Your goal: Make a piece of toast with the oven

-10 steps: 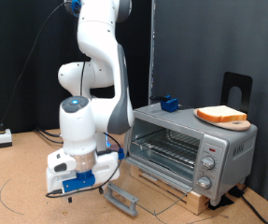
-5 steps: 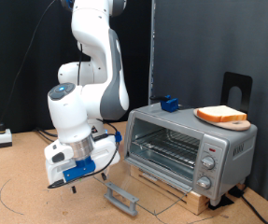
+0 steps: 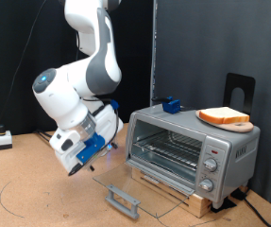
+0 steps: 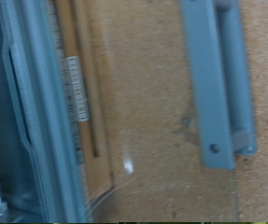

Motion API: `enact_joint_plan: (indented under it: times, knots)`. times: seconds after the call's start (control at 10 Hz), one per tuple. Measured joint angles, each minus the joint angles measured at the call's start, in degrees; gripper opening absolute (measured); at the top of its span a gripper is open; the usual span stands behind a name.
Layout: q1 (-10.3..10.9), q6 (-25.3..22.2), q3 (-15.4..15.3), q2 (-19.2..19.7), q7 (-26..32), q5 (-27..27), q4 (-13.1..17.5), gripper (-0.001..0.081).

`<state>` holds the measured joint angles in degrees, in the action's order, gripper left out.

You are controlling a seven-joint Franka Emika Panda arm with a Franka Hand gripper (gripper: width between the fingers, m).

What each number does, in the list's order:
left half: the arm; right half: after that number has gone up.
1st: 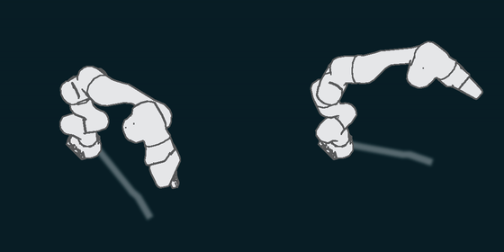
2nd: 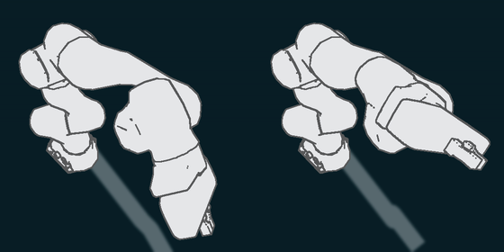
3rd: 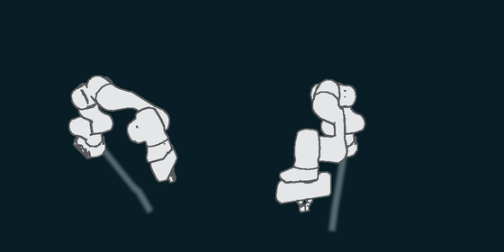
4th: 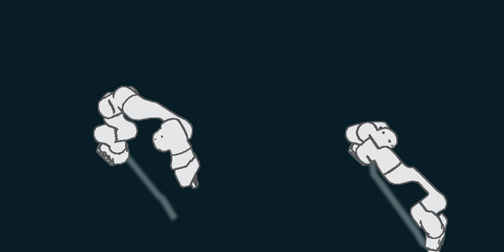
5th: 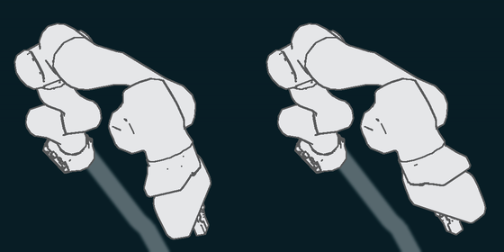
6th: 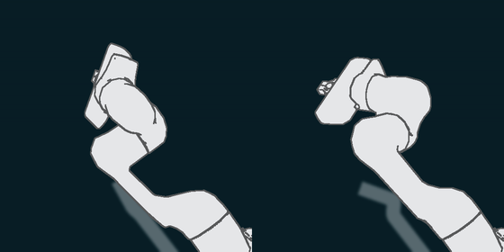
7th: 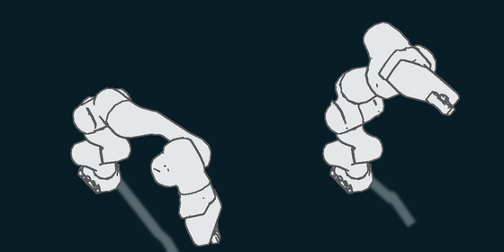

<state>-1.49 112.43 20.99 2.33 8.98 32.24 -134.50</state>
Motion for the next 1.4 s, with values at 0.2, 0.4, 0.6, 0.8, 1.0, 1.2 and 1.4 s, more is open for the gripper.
enact_joint_plan:
  times: [0.2, 0.4, 0.6, 0.8, 1.0, 1.2, 1.4]
  knots:
    - [-0.46, -4.26, 0.42, -3.38, 0.68, -0.01, 0.41, 0.0810]
    - [-0.69, -6.98, 0.83, -6.89, 0.78, -0.78, 0.56, 0.0810]
    - [-0.72, -6.55, 0.58, -11.30, -1.67, -4.55, -0.89, 0.0810]
    - [-0.45, -7.36, 0.61, -11.14, 0.20, -0.42, -0.83, 0.0810]
    - [0.86, -11.89, 0.54, -12.16, 8.36, 7.98, -0.16, 0.0810]
    - [2.15, -21.61, 0.24, -12.67, 14.54, 8.75, 1.96, 0.0810]
    - [3.88, -27.08, -1.32, -13.52, 21.10, 6.36, 3.61, 0.0810]
